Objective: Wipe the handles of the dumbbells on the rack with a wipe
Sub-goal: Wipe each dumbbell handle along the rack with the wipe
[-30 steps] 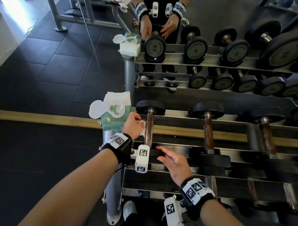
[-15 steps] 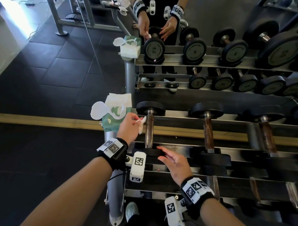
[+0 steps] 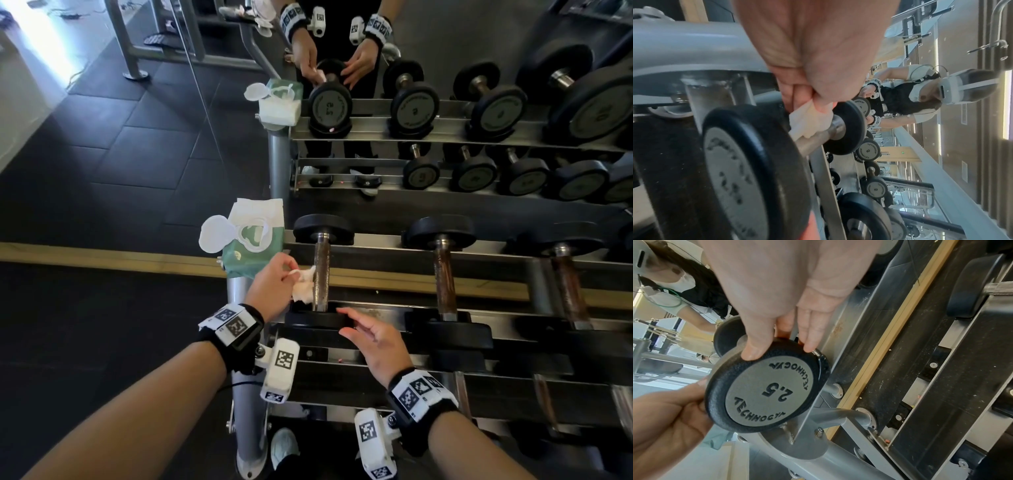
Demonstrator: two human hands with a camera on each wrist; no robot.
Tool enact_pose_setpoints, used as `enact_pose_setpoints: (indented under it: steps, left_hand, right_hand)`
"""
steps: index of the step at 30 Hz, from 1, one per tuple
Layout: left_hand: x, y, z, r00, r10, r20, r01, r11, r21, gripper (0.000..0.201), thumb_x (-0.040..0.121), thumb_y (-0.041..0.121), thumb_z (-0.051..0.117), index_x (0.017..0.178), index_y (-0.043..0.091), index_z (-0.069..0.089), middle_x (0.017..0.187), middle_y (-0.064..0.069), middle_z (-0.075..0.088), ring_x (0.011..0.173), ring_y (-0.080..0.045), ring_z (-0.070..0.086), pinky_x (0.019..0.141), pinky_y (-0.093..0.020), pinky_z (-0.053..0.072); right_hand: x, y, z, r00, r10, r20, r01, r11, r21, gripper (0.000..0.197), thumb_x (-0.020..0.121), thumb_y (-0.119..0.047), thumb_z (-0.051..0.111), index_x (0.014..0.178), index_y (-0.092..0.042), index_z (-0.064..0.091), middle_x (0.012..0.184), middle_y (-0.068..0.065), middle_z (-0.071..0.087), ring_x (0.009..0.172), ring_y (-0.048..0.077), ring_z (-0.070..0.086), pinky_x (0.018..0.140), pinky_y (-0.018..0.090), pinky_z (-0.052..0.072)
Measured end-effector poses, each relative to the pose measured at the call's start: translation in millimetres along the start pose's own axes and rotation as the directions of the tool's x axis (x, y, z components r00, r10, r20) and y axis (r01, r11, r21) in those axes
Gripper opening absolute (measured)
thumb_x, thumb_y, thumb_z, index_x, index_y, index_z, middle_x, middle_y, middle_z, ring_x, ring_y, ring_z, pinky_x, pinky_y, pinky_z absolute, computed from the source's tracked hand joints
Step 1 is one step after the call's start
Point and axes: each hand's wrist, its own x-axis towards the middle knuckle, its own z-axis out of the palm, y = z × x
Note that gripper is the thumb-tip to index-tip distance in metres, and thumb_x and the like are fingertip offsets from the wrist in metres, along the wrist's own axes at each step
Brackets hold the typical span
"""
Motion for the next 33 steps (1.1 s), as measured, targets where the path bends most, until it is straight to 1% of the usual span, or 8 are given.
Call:
enact_pose_setpoints:
  steps: [4, 11, 16, 21, 24, 28, 30, 33]
  left_hand:
    - [18, 16, 9, 0.994, 0.056, -0.091, -0.062, 0.996, -0.069, 0.004, 0.101, 0.020, 0.048, 0.100, 0.022, 0.051, 0.099, 0.011, 0.065, 0.071, -0.008, 0.056, 0.061, -0.024, 0.041]
    - [4, 0, 23, 0.989, 0.135, 0.067, -0.140, 0.988, 0.072, 0.012, 0.101, 0.019, 0.047, 0.096, 0.030, 0.046, 0.095, 0.000, 0.068, 0.065, -0.012, 0.062, 0.055, -0.021, 0.049]
    - [-13, -9, 4, 0.980, 0.097, 0.171, -0.121, 0.983, 0.135, 0.016, 0.100, 0.026, 0.050, 0.091, 0.039, 0.048, 0.083, 0.006, 0.063, 0.056, 0.002, 0.057, 0.045, -0.013, 0.041]
    - [7, 10, -5, 0.993, 0.103, -0.062, -0.103, 0.995, 0.001, 0.029, 0.102, 0.023, 0.046, 0.125, 0.035, 0.060, 0.099, 0.012, 0.066, 0.065, 0.003, 0.053, 0.058, -0.013, 0.039]
    - [16, 22, 10, 0.993, 0.098, -0.064, -0.097, 0.995, 0.020, 0.032, 0.102, 0.024, 0.047, 0.129, 0.032, 0.062, 0.089, 0.006, 0.066, 0.052, 0.005, 0.050, 0.050, -0.008, 0.036]
    - [9, 14, 22, 0.994, 0.092, 0.063, -0.096, 0.993, 0.074, 0.031, 0.102, 0.024, 0.049, 0.128, 0.031, 0.064, 0.106, -0.002, 0.072, 0.088, -0.014, 0.067, 0.077, -0.017, 0.049]
    - [-4, 6, 20, 0.988, 0.093, 0.121, -0.103, 0.991, 0.080, 0.029, 0.103, 0.027, 0.048, 0.124, 0.035, 0.066, 0.102, 0.001, 0.073, 0.091, -0.017, 0.069, 0.084, -0.027, 0.056]
    - [-17, -4, 9, 0.964, 0.106, 0.245, -0.147, 0.977, 0.157, 0.028, 0.102, 0.026, 0.048, 0.118, 0.036, 0.069, 0.078, 0.011, 0.067, 0.061, 0.003, 0.065, 0.050, -0.014, 0.050]
  right_hand:
    - [-2, -2, 0, 1.000, -0.001, 0.000, 0.001, 1.000, -0.008, 0.037, 0.093, -0.027, 0.067, 0.129, -0.032, 0.062, 0.130, -0.010, 0.065, 0.125, 0.001, 0.056, 0.115, 0.036, 0.039]
    - [-1, 0, 1, 1.000, 0.010, -0.016, -0.009, 0.999, 0.042, 0.036, 0.093, -0.024, 0.067, 0.128, -0.029, 0.064, 0.127, -0.006, 0.068, 0.123, 0.007, 0.059, 0.114, 0.041, 0.040]
    - [0, -2, 0, 1.000, 0.014, -0.002, -0.014, 0.999, 0.051, 0.035, 0.093, -0.020, 0.067, 0.126, -0.031, 0.065, 0.125, -0.006, 0.068, 0.121, 0.007, 0.060, 0.112, 0.041, 0.043]
    - [-1, -1, 1, 1.000, 0.013, -0.006, -0.013, 0.999, 0.032, 0.036, 0.093, -0.027, 0.067, 0.129, -0.032, 0.063, 0.128, -0.008, 0.067, 0.124, 0.006, 0.058, 0.113, 0.040, 0.042]
    - [1, 0, 2, 1.000, 0.006, -0.021, -0.005, 0.999, 0.047, 0.036, 0.092, -0.024, 0.068, 0.127, -0.032, 0.064, 0.128, -0.009, 0.066, 0.124, 0.004, 0.058, 0.114, 0.038, 0.040]
    - [2, 4, 1, 0.999, 0.027, -0.021, -0.025, 0.994, 0.102, 0.037, 0.091, -0.021, 0.070, 0.128, -0.028, 0.065, 0.126, -0.006, 0.068, 0.123, 0.008, 0.060, 0.113, 0.042, 0.042]
    - [2, 5, 1, 1.000, 0.021, -0.018, -0.019, 0.995, 0.102, 0.037, 0.091, -0.023, 0.070, 0.127, -0.029, 0.065, 0.126, -0.007, 0.069, 0.122, 0.007, 0.060, 0.112, 0.041, 0.043]
    - [1, 4, 0, 1.000, 0.009, -0.010, -0.008, 0.996, 0.093, 0.036, 0.091, -0.022, 0.069, 0.126, -0.031, 0.066, 0.122, -0.008, 0.070, 0.119, 0.005, 0.062, 0.110, 0.037, 0.044]
